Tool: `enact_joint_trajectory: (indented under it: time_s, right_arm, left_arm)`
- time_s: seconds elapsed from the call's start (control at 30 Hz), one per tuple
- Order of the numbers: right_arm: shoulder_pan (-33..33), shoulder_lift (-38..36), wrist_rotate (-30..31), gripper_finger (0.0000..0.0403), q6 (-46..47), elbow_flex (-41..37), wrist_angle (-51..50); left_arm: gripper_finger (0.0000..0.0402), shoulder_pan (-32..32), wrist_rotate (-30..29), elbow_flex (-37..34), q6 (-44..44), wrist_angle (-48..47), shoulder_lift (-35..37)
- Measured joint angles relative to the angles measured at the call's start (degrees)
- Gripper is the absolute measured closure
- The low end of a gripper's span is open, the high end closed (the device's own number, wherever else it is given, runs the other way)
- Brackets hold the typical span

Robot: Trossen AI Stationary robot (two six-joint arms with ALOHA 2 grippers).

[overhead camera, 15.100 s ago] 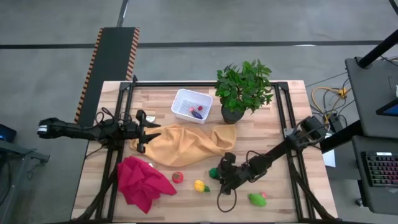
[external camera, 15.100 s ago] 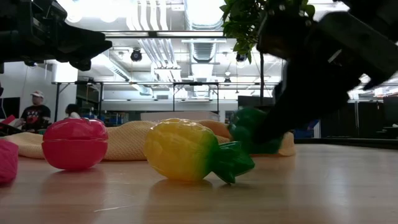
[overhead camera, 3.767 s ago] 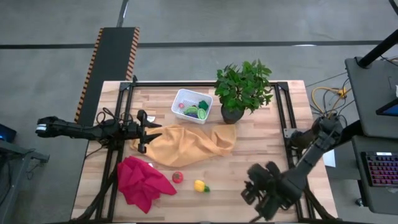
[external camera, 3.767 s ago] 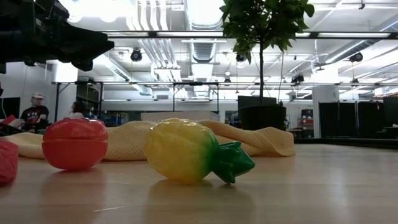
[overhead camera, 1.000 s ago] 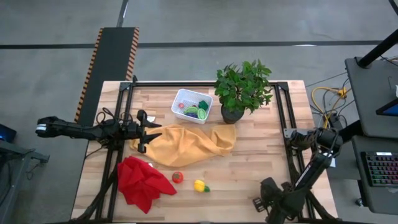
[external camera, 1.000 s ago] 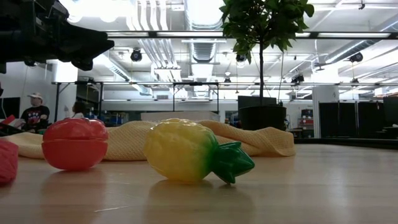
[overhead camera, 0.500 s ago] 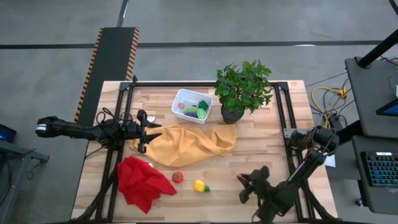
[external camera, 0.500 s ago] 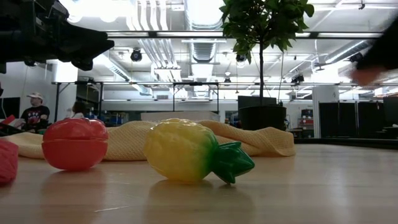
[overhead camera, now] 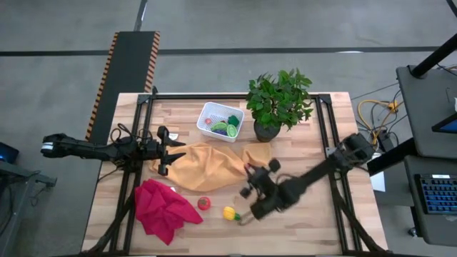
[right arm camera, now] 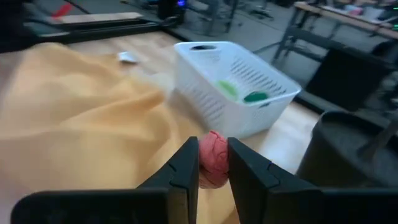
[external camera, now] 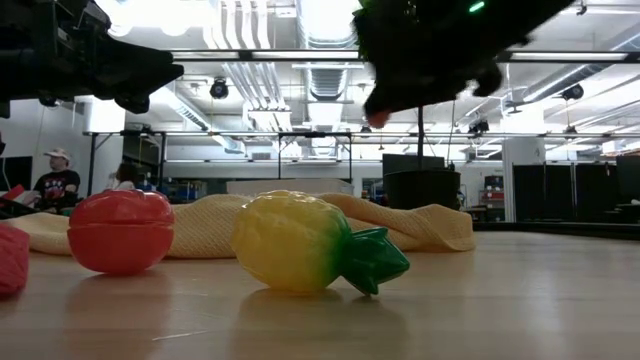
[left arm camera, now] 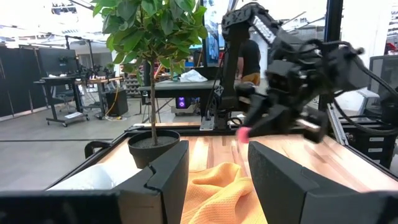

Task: Pick and placing Produce into tupperware
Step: Put the pink peach into the white bin

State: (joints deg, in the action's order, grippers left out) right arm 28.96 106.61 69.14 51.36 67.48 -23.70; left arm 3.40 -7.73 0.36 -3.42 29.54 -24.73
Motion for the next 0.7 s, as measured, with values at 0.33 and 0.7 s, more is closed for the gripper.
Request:
enact_joint_trajectory:
  time_s: [0.33,0.7]
  right_arm:
    - [-13.60,0.00,0.00,0.0339,-10.93,3.07,2.20]
    - [-21.52,0.00,-4.92,0.0340,-27.05,5.49,15.90]
  left_arm:
    - [0.0249,-0.01,0.00,0.00,0.00,-0.02,0.00]
    - [0.0249,0.00,0.00,0.00,0.00,-0.02,0.00]
